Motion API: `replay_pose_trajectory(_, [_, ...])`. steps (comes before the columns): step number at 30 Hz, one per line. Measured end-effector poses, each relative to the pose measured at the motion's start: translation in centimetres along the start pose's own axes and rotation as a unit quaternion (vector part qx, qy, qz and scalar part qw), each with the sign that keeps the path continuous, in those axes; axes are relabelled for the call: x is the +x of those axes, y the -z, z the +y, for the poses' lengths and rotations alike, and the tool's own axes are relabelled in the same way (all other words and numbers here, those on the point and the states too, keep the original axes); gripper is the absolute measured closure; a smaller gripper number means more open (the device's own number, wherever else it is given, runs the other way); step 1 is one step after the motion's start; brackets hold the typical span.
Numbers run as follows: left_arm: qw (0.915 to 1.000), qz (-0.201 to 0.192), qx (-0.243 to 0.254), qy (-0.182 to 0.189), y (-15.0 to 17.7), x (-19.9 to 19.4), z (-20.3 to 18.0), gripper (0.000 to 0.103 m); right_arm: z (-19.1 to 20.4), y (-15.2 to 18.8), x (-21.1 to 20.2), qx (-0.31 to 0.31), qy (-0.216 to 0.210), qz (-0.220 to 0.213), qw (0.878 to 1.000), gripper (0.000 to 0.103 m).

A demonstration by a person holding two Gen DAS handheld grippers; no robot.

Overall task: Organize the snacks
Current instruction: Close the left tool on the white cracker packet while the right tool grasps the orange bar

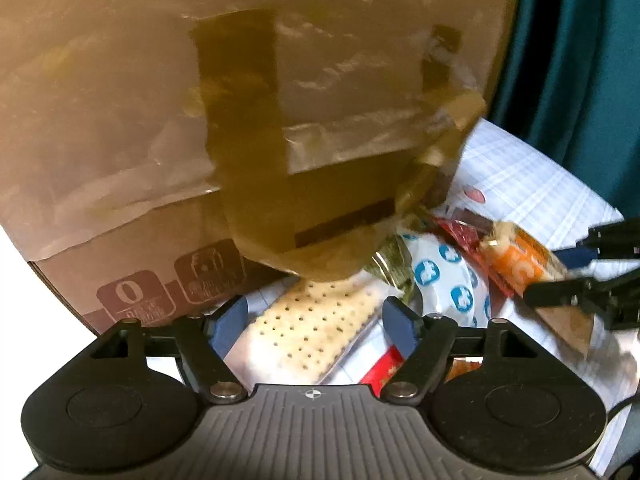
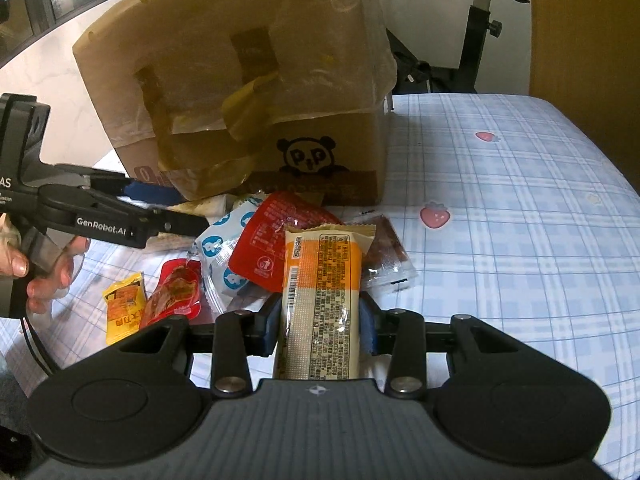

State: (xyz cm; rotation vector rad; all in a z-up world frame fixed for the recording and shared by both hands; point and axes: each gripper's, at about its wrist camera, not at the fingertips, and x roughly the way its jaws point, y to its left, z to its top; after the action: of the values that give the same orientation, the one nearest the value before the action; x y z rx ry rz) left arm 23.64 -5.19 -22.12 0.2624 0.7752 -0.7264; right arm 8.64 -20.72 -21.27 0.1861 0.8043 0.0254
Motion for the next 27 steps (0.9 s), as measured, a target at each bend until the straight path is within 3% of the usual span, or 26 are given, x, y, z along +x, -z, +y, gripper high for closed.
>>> replay_pose_trajectory(3, [1.0000,0.002,0.007,-0.002,0.7,-0.4,-0.2,0.028,0.0,0.0,0.0,0.000,0.001,0.000,1.000,0.062])
replay_pose_trajectory(7, [0.9990,0.017,0.020,-0.037,1.6,-0.6,-0.9,0.036,0.0,0.0,0.0,0.000,0.001,0.000,1.000,0.062])
replay_pose_trajectory(12, [0.9982,0.011,-0.022,-0.055,2.9,-1.6,-0.3,0.042,0.3,0.1,-0.3,-0.004,0.000,-0.001,1.000,0.062])
replay_pose_trajectory(18, [0.9949,0.002,-0.055,-0.084,4.5,-3.3,0.3,0.043,0.4,0.1,-0.5,-0.004,0.000,-0.003,1.000,0.062])
replay_pose_trajectory(27, [0.9873,-0.046,-0.120,-0.093,5.4,-8.3,1.9,0.044,0.9,-0.6,-1.8,-0.008,-0.004,-0.024,1.000,0.062])
